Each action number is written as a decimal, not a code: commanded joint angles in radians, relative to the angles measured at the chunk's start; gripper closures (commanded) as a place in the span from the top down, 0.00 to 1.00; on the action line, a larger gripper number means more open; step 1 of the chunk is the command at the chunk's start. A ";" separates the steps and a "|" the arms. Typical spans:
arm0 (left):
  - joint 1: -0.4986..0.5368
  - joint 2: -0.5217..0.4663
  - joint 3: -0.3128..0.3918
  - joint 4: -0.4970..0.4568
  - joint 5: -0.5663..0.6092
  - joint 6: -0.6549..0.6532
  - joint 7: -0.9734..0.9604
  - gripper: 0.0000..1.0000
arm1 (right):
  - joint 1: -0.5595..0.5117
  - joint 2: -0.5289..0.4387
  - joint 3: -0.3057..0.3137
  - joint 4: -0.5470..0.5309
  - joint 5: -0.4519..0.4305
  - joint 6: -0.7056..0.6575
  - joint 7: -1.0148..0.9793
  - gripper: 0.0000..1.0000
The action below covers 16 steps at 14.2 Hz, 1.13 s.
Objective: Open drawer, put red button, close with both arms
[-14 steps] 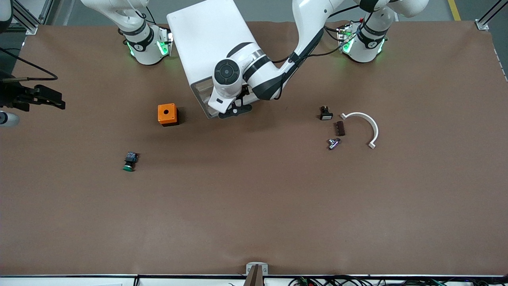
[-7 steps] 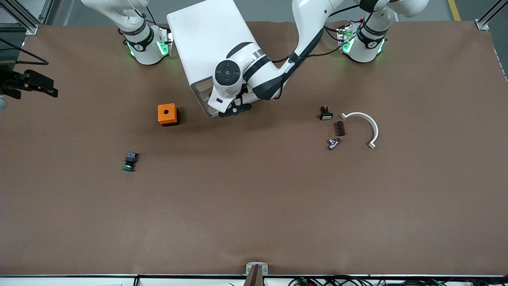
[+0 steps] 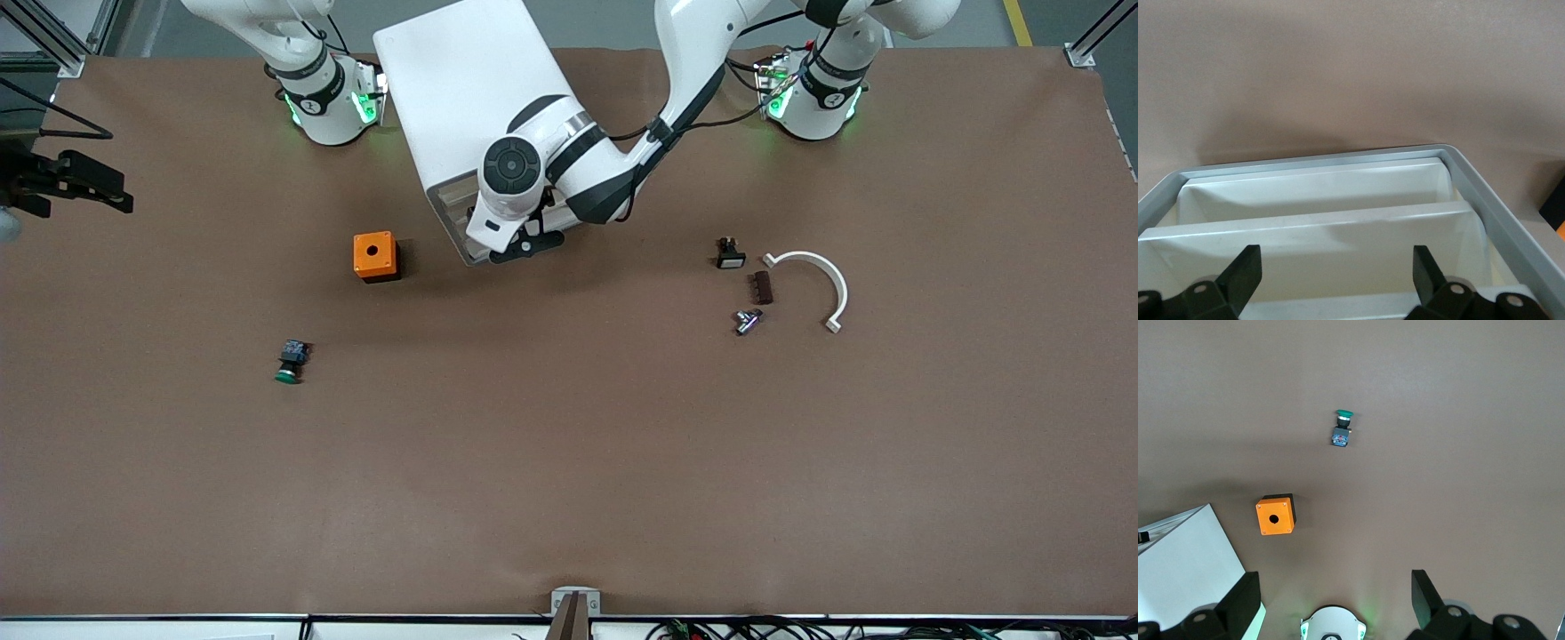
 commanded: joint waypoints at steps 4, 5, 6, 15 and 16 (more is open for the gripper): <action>-0.001 -0.024 -0.005 -0.008 -0.042 0.008 -0.009 1.00 | -0.008 -0.118 0.009 -0.136 0.010 0.072 -0.009 1.00; 0.005 -0.025 -0.003 -0.008 -0.042 0.008 -0.009 1.00 | -0.008 -0.155 0.009 -0.186 0.010 0.104 -0.004 1.00; 0.013 -0.027 0.000 -0.007 -0.037 0.008 -0.009 1.00 | -0.010 -0.175 0.008 -0.215 0.010 0.113 -0.003 1.00; 0.232 -0.129 0.014 -0.004 -0.022 0.008 -0.011 1.00 | -0.020 -0.190 0.002 -0.240 0.010 0.153 -0.007 1.00; 0.258 -0.146 0.014 -0.004 -0.016 0.008 -0.011 1.00 | -0.022 -0.190 0.002 -0.240 0.010 0.153 -0.007 1.00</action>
